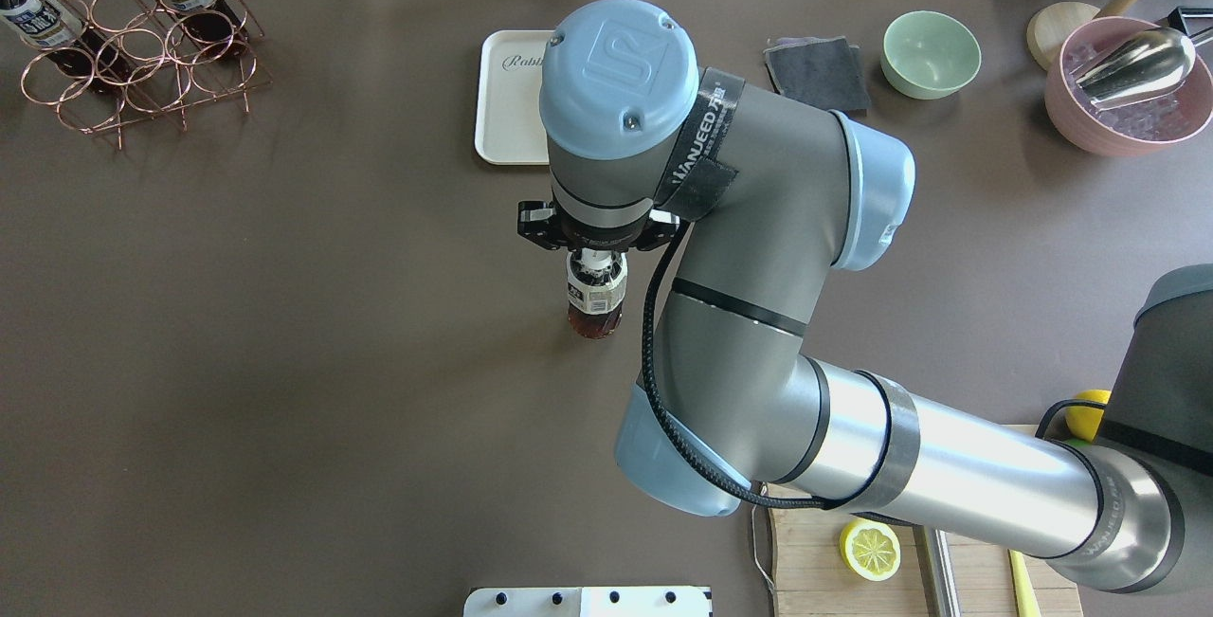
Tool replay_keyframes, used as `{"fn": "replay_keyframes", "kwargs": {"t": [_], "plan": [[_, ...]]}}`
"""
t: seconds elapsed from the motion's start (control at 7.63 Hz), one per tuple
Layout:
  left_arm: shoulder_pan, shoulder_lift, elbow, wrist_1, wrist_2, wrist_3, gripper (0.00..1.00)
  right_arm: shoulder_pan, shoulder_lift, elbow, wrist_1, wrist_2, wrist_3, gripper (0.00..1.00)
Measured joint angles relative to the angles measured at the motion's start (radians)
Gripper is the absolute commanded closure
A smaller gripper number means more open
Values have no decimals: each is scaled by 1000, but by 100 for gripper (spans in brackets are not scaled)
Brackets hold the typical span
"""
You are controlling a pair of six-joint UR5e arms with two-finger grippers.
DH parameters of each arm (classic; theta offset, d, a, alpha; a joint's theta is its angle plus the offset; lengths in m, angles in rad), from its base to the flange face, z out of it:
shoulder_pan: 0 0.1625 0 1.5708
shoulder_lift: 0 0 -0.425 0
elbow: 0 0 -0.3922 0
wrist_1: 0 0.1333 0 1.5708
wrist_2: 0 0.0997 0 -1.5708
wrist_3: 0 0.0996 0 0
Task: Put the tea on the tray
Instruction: 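Lift the tea bottle with the right gripper and carry it over the tray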
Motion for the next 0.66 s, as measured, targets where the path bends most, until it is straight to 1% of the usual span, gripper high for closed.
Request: {"fn": "replay_keyframes", "kwargs": {"t": [0.26,0.39,0.52,0.66], "plan": [[0,-1,-1,0,0,-2,13,82,23,-4,-7,87,-4,100],[0,-1,0,0,0,-3,13,120,36,-13,-9,114,-21,100],[0,-1,0,0,0,-3,13,153,64,-51,-8,126,-54,100],[0,1,-1,0,0,-3,13,175,132,-145,0,130,-73,100]]}}
